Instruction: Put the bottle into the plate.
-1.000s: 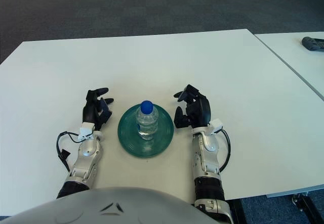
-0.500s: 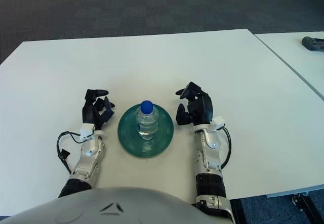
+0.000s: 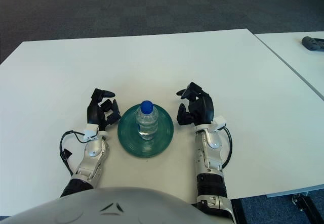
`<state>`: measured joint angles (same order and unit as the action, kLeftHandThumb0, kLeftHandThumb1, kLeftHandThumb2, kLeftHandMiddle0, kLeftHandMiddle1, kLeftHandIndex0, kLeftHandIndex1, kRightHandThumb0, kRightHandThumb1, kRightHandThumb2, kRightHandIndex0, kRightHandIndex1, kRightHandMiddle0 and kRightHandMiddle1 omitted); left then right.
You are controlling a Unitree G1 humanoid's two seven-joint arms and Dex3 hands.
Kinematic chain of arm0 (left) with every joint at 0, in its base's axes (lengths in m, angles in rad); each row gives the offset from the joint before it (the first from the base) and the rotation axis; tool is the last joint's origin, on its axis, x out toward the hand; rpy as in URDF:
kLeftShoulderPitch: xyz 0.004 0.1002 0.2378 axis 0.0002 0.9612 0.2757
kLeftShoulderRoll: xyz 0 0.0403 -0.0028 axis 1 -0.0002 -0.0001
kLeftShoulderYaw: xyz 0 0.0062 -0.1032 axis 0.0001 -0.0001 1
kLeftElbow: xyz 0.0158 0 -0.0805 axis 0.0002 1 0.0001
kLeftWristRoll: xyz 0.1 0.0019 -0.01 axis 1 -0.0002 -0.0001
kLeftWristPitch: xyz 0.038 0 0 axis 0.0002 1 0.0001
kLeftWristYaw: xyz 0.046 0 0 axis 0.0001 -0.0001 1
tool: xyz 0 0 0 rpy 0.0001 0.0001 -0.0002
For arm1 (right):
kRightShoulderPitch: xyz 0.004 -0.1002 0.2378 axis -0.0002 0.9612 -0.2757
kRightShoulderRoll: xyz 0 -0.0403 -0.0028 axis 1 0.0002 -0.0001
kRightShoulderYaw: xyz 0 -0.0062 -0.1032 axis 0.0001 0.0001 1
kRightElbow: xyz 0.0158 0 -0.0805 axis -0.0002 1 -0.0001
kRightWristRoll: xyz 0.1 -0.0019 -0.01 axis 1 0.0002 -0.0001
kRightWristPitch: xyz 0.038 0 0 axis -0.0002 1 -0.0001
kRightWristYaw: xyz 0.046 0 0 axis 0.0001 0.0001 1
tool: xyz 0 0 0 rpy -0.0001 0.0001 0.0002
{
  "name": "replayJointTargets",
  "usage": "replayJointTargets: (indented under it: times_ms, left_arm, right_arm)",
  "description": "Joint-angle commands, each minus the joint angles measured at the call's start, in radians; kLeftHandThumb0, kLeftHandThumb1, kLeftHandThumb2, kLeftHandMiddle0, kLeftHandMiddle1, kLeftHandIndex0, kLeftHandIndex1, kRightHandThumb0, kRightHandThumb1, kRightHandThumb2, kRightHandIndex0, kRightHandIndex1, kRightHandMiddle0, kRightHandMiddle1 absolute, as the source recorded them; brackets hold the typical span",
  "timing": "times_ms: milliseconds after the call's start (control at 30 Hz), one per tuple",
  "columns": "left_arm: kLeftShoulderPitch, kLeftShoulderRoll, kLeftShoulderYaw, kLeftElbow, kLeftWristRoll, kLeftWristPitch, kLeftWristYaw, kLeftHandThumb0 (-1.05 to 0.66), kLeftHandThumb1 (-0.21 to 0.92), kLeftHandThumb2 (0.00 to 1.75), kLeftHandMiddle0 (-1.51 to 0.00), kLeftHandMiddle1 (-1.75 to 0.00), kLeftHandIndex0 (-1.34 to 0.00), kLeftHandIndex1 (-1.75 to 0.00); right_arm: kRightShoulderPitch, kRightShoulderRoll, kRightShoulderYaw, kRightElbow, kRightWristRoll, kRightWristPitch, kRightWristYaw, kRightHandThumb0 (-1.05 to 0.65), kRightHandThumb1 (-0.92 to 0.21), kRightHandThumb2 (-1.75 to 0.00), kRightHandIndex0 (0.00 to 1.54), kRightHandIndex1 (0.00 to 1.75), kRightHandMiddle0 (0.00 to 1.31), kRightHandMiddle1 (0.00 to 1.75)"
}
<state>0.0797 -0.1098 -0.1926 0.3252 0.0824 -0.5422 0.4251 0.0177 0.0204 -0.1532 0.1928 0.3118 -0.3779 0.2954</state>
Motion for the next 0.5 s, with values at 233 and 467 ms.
replayJointTargets:
  times_ms: [233, 467]
  left_arm:
    - [0.018, -0.087, -0.013, -0.019, -0.015, 0.014, -0.02, -0.48, 0.34, 1.29, -1.23, -1.75, -0.6, -1.75]
    - [0.023, -0.085, -0.015, -0.024, -0.028, 0.01, -0.037, -0.48, 0.33, 1.29, -1.25, -1.75, -0.6, -1.75]
  right_arm:
    - [-0.022, -0.004, -0.004, 0.007, 0.021, 0.011, 0.014, -0.01, 0.06, -1.62, 0.81, 1.75, 0.91, 1.39]
    - [-0.02, -0.006, -0.001, 0.002, 0.026, 0.019, 0.02, -0.01, 0.06, -1.63, 0.8, 1.75, 0.91, 1.41]
